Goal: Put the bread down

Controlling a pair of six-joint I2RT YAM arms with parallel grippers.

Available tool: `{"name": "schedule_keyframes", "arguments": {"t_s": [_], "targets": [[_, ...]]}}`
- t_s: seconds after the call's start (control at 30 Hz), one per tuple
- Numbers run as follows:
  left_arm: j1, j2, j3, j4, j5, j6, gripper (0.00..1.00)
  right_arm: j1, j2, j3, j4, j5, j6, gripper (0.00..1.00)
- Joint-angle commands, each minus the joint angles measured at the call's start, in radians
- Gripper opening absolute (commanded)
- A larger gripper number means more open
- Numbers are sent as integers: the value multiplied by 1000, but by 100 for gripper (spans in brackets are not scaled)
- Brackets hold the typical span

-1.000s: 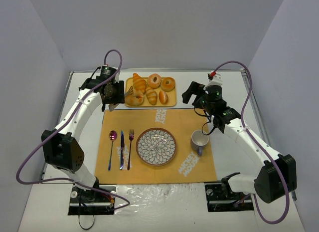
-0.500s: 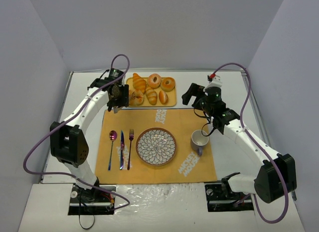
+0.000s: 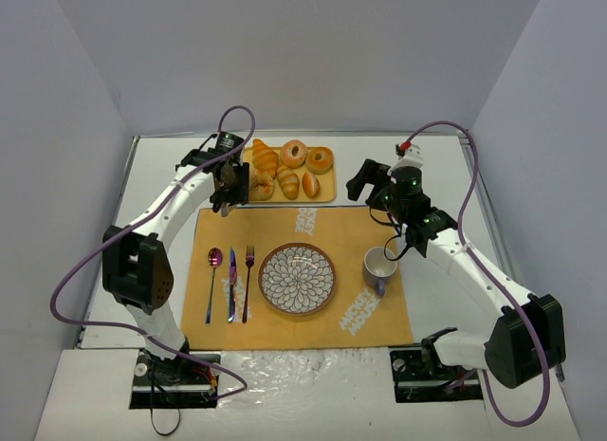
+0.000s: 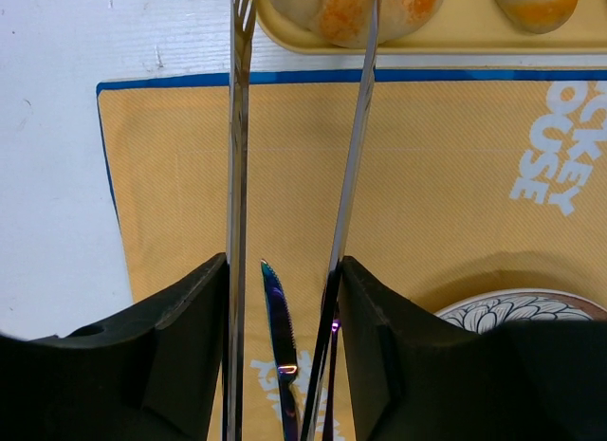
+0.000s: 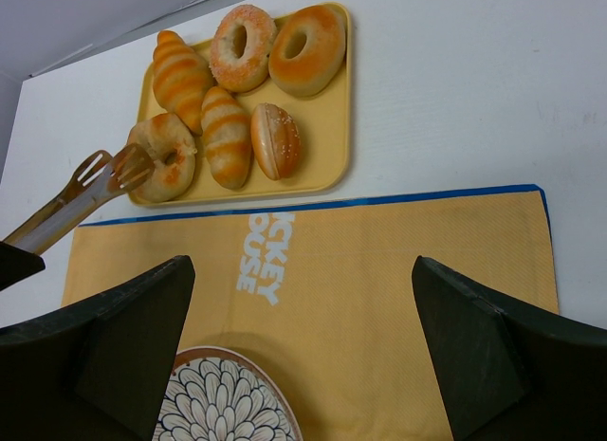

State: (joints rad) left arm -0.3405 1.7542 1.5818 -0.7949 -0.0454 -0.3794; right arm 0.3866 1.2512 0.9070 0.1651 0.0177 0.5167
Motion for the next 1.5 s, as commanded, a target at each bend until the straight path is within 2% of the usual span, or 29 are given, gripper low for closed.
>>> {"name": "schedule_keyframes", "arguments": {"t_s": [0.0, 0.3, 0.5, 1.1, 1.47], "targets": [[-7, -23, 68, 26, -31, -12, 37, -7, -38, 2, 70, 0, 3, 96], [-9, -43, 79, 5, -36, -10, 9, -8, -38, 4, 70, 2, 5, 96], [-8, -78, 90, -11, -45, -2, 1, -7, -39, 3, 70, 5, 3, 96], [-8, -156, 92, -49, -33, 23, 0, -8, -23, 13, 70, 9, 3, 96], [-18, -259, 51, -87, 59, 47, 0, -8, 2, 35, 70, 12, 0, 96]]}}
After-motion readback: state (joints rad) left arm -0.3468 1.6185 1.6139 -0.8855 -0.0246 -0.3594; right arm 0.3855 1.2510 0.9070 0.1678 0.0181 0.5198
